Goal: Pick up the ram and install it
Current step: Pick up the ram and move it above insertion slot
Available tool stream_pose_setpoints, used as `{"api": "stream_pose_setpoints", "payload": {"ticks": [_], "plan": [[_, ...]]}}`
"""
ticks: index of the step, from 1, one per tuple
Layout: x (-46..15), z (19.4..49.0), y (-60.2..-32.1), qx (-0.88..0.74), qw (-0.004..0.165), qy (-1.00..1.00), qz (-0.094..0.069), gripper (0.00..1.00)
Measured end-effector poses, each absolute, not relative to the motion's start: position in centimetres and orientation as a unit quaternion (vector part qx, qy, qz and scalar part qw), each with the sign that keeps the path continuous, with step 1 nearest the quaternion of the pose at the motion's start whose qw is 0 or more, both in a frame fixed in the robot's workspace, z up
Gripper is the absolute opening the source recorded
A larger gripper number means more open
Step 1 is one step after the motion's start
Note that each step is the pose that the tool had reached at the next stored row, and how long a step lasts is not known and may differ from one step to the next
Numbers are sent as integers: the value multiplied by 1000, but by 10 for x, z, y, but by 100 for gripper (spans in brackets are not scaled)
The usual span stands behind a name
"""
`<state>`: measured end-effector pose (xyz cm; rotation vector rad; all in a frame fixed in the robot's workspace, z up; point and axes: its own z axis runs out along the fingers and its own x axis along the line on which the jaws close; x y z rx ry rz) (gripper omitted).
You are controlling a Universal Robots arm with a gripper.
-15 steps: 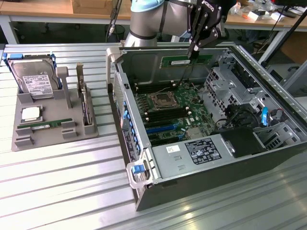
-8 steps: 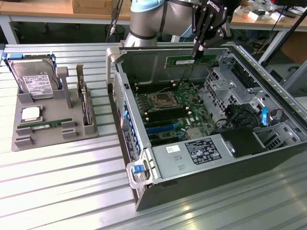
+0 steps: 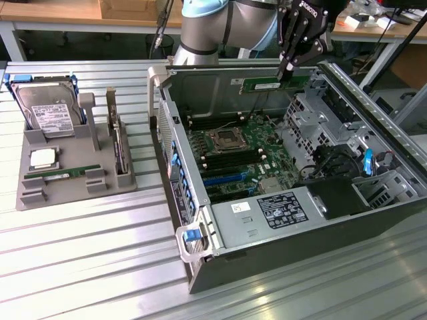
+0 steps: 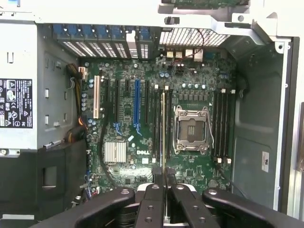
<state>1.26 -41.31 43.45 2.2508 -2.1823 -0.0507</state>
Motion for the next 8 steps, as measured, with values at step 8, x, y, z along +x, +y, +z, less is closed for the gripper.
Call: {"api": "stream_pose_setpoints", "payload": {"ticks": [8], "plan": [[27, 434, -413, 718, 3, -695, -16, 12]]}}
